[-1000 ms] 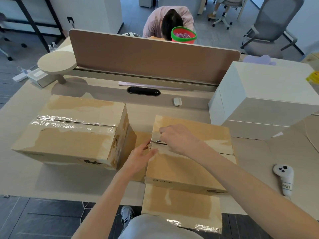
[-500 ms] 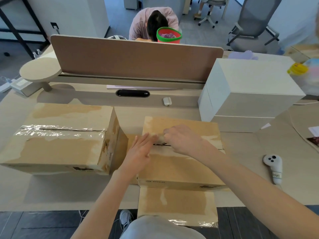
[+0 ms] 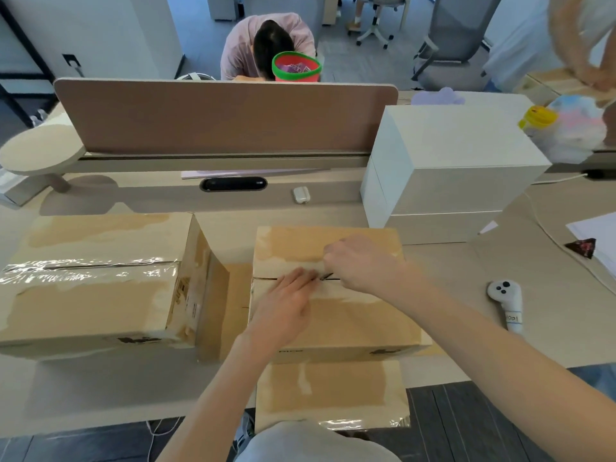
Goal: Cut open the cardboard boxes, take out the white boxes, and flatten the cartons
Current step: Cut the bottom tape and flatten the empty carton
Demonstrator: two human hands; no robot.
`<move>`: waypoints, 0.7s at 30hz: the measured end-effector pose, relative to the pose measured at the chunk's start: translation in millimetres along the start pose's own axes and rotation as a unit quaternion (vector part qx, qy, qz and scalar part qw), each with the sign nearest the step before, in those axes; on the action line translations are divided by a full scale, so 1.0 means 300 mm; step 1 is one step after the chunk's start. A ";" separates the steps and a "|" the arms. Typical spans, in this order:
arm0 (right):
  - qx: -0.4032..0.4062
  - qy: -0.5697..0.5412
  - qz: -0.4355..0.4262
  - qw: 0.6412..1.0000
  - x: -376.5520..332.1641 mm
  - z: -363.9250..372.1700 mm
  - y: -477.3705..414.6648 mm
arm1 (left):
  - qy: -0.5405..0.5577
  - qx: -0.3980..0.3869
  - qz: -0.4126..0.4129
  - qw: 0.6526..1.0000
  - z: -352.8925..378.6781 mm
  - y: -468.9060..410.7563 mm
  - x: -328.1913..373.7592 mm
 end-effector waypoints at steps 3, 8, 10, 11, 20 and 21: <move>-0.016 0.009 0.022 1.000 0.024 0.011 0.019 | 0.002 0.010 -0.016 1.000 0.001 -0.009 0.004; -0.053 0.000 0.060 0.997 0.099 0.054 0.073 | -0.028 0.025 -0.034 0.999 -0.009 -0.022 0.022; -0.064 -0.010 0.079 0.995 0.131 0.074 0.100 | -0.053 0.023 -0.046 0.997 -0.023 -0.034 0.034; -0.068 -0.014 0.091 0.993 0.151 0.084 0.114 | -0.070 0.017 -0.055 0.996 -0.040 -0.044 0.048; -0.062 -0.094 0.114 0.987 0.225 0.125 0.148 | -0.021 -0.061 0.061 0.996 0.016 -0.200 0.210; -0.063 -0.093 0.117 0.987 0.227 0.128 0.149 | -0.026 -0.075 0.063 0.995 0.026 -0.203 0.219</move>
Point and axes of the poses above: each hand's wrist, its own y-axis away from the middle knuckle, its own z-axis out of the palm, x = y × z, the point moved 1 cm from there along -y, towards the middle knuckle, and after that the axes turned 7 degrees about -x, right-handed, at the moved point
